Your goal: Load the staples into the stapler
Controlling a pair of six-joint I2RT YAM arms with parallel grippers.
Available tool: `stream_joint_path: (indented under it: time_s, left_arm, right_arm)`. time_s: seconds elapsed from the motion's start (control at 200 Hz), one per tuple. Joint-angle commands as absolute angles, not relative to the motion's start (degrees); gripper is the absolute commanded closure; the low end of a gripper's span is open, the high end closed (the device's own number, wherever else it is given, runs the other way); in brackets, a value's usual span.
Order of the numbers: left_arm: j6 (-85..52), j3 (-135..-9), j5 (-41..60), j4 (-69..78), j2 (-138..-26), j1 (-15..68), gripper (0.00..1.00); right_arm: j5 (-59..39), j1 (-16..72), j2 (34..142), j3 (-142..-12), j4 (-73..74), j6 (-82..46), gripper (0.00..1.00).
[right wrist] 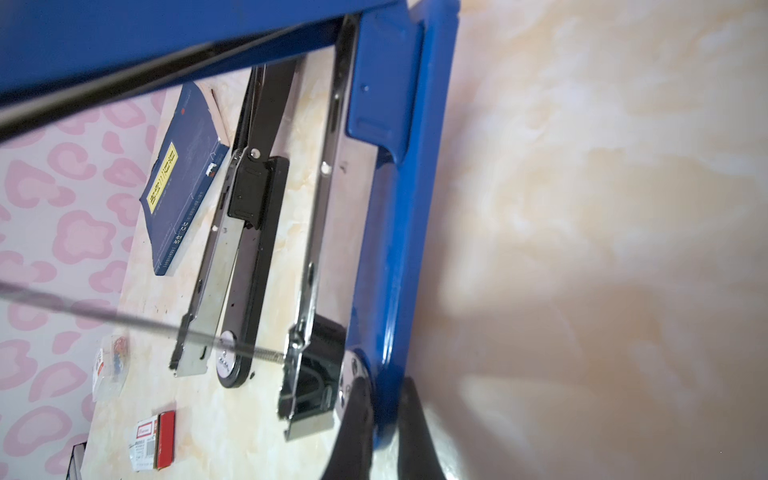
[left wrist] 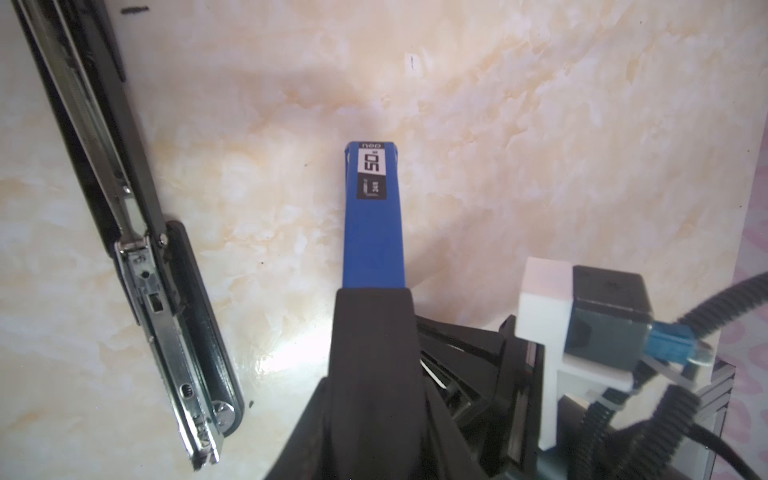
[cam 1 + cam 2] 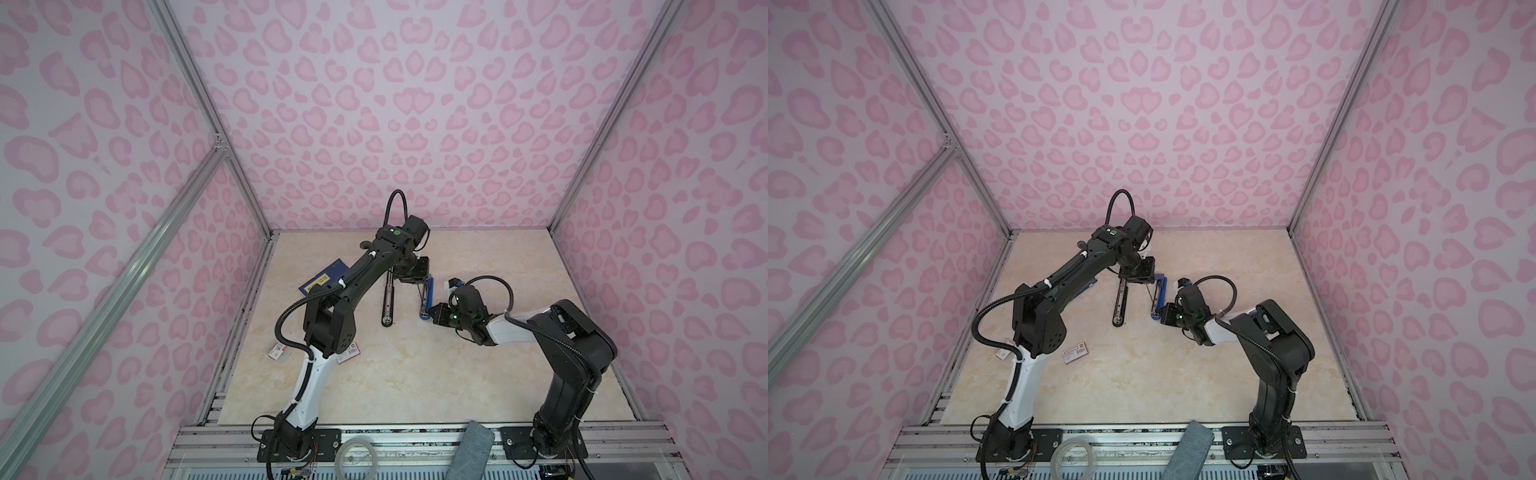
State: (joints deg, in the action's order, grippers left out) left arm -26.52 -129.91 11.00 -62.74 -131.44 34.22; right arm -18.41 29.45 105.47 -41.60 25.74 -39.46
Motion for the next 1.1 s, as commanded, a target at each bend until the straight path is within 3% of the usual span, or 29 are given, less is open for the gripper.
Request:
stream_joint_path:
  time_s: [0.0, 0.44, 0.655, 0.91, 1.095]
  left_arm:
    - [-25.8, -134.8, 7.6, -57.8, -133.6, 33.0, 0.97]
    - [-27.1, -139.7, 11.9, -57.5, -137.3, 31.1, 0.97]
    - [-27.8, -129.3, 12.4, -54.2, -130.2, 32.7, 0.97]
    - [-31.7, -113.3, 10.6, -47.0, -121.7, 35.3, 0.97]
    - [-36.3, -101.4, 9.5, -39.7, -116.4, 36.6, 0.97]
  right_arm:
    - [-11.7, 29.9, 107.8, -40.3, -1.8, -34.7, 1.0]
    - [-13.3, 31.3, 104.2, -40.2, -0.6, -34.6, 1.0]
    - [-16.9, 30.3, 96.6, -40.2, 3.1, -34.8, 0.74]
    - [-22.7, 30.2, 88.9, -35.9, 12.2, -37.8, 0.57]
    - [-26.3, 30.1, 85.5, -30.2, 24.4, -43.6, 0.52]
